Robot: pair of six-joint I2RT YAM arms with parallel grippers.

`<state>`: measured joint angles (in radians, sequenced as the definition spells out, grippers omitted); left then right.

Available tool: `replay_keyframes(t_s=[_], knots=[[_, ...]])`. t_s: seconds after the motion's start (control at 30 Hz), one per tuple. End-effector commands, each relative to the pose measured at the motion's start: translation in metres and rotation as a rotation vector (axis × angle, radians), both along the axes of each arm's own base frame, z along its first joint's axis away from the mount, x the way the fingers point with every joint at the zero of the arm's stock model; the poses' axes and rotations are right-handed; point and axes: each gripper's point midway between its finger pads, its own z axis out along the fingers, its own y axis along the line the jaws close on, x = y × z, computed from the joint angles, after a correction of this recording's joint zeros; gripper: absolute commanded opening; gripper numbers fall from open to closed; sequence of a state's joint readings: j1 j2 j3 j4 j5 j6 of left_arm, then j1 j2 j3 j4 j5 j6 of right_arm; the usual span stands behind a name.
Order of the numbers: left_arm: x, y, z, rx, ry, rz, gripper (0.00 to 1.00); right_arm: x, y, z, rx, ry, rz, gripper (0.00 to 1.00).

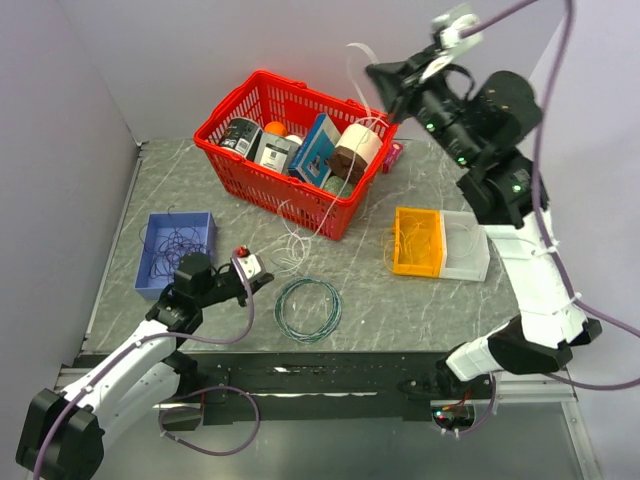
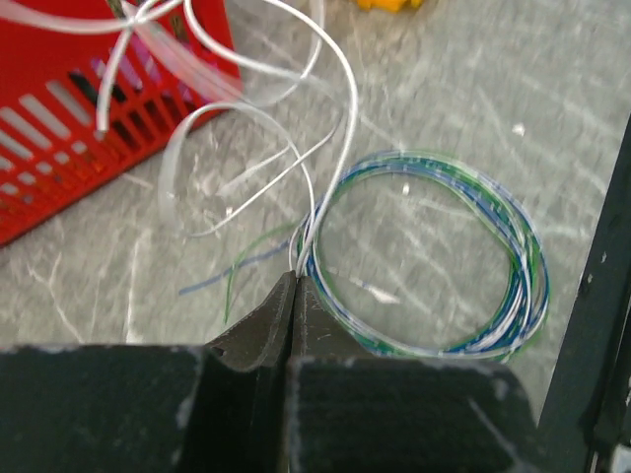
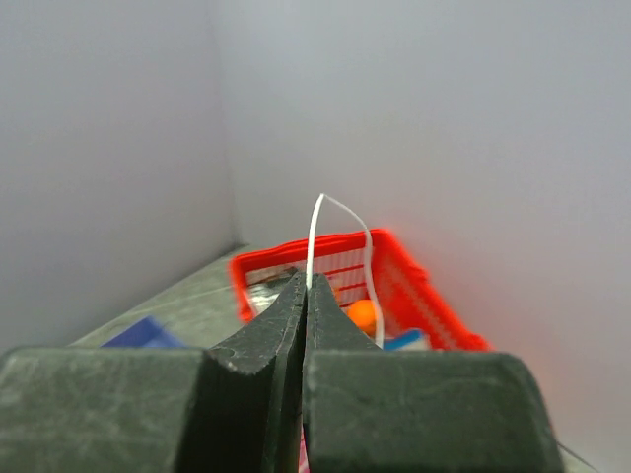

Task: Untangle the cables

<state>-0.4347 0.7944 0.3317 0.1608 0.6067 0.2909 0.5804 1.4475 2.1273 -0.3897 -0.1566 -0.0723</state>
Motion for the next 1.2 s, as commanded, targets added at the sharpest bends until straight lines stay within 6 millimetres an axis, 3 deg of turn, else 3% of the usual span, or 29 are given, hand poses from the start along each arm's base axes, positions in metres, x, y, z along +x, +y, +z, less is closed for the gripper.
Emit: replay_keyframes(t_s=[0.0,0.17,0.37,0.5,0.6,0.63,0.7,0.73,0.77,0.8,0.87,0.9,1.0,1.17], knots=[[-0.003,0.014,-0.016,0.088,-0.014,0.012,0.01,-0.02,-0.068,0.05,0.044,-0.128,-0.199,0.0],[-0.003,0.029,-0.025,0.132,0.001,0.052,0.01,-0.005,-0.126,0.066,0.034,-0.148,-0.452,0.0],[0.008,0.042,-0.013,0.09,-0.011,0.143,0.01,0.002,-0.189,0.067,0.027,-0.143,-0.676,0.0],[0.019,0.049,0.007,0.013,-0.053,0.221,0.01,0.002,-0.226,0.065,0.032,-0.128,-0.8,0.0],[0.027,0.052,0.027,-0.077,-0.091,0.278,0.01,0.008,-0.238,0.042,0.02,-0.075,-0.828,0.0],[0.031,0.053,0.039,-0.124,-0.112,0.301,0.01,0.024,-0.239,0.014,-0.012,-0.008,-0.832,0.0],[0.031,0.054,0.049,-0.164,-0.139,0.309,0.01,0.022,-0.247,-0.004,-0.017,0.016,-0.852,0.0],[0.031,0.054,0.052,-0.184,-0.138,0.312,0.01,0.037,-0.251,-0.044,-0.058,0.101,-0.87,0.0],[0.03,0.054,0.054,-0.195,-0.146,0.312,0.01,0.031,-0.262,-0.052,-0.05,0.111,-0.902,0.0],[0.028,0.054,0.051,-0.199,-0.144,0.313,0.01,0.041,-0.268,-0.083,-0.069,0.172,-0.923,0.0],[0.024,0.052,0.046,-0.209,-0.122,0.299,0.01,0.035,-0.283,-0.101,-0.041,0.2,-0.965,0.0],[0.02,0.051,0.043,-0.212,-0.117,0.287,0.01,0.039,-0.298,-0.127,-0.04,0.243,-1.002,0.0],[0.017,0.048,0.051,-0.222,-0.149,0.259,0.01,0.037,-0.317,-0.157,-0.002,0.304,-1.037,0.0],[0.015,0.047,0.049,-0.232,-0.14,0.254,0.01,0.038,-0.336,-0.175,0.008,0.346,-1.08,0.0]])
